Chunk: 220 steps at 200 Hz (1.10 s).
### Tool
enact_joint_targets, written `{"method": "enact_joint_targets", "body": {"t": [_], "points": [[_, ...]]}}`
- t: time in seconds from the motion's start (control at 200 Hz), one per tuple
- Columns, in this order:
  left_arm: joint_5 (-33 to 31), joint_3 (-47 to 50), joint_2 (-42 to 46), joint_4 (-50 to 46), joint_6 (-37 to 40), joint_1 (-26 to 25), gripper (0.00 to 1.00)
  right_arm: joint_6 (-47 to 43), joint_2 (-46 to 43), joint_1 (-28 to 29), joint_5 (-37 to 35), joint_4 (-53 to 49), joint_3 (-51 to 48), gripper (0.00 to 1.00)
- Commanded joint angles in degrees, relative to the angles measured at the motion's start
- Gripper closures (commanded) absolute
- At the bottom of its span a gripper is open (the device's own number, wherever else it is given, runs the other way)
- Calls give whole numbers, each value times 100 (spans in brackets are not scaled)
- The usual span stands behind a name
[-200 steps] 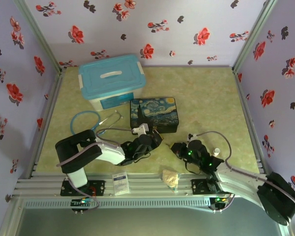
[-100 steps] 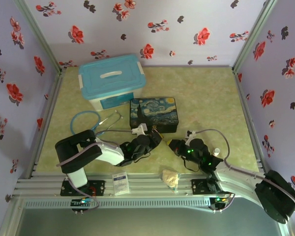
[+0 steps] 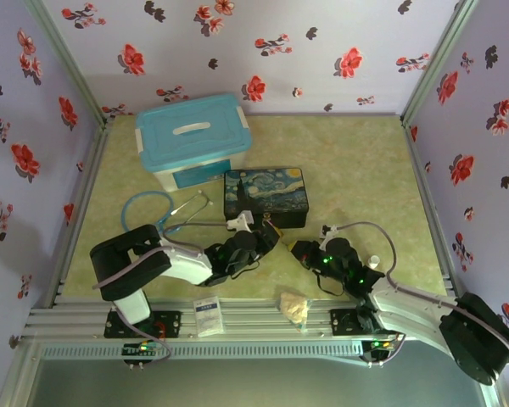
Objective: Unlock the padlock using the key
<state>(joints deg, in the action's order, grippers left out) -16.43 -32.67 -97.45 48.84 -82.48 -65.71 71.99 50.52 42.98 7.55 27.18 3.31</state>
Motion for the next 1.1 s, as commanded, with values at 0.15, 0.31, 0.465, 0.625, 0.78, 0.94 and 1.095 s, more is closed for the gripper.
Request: {"method": "enact_joint_targets", "body": {"t": [0.15,0.31,0.465,0.625,0.78,0.94,1.095], "points": [[-62,104,261,282,24,41,100,-200,-95,-62,-41,16,172,100],[19,-31,192,258,81,31,100,-171,12,-62,-35,212,174,100],[61,-30,119,311,38,24,100,-100,186,-63,-8,617,122,100],[28,49,46,390,11,47,100,-113,77,-62,-52,530,84,100],[97,-55,-4,385,-2,8,100,-141,-96,-62,-86,348,73,100],[138,-158,-107,528,-121,-118,100,116,115,-62,-113,1090,-116,100],[145,-229,-280,743,-240,-240,100,133,160,-68,-215,1320,-171,100]]}}
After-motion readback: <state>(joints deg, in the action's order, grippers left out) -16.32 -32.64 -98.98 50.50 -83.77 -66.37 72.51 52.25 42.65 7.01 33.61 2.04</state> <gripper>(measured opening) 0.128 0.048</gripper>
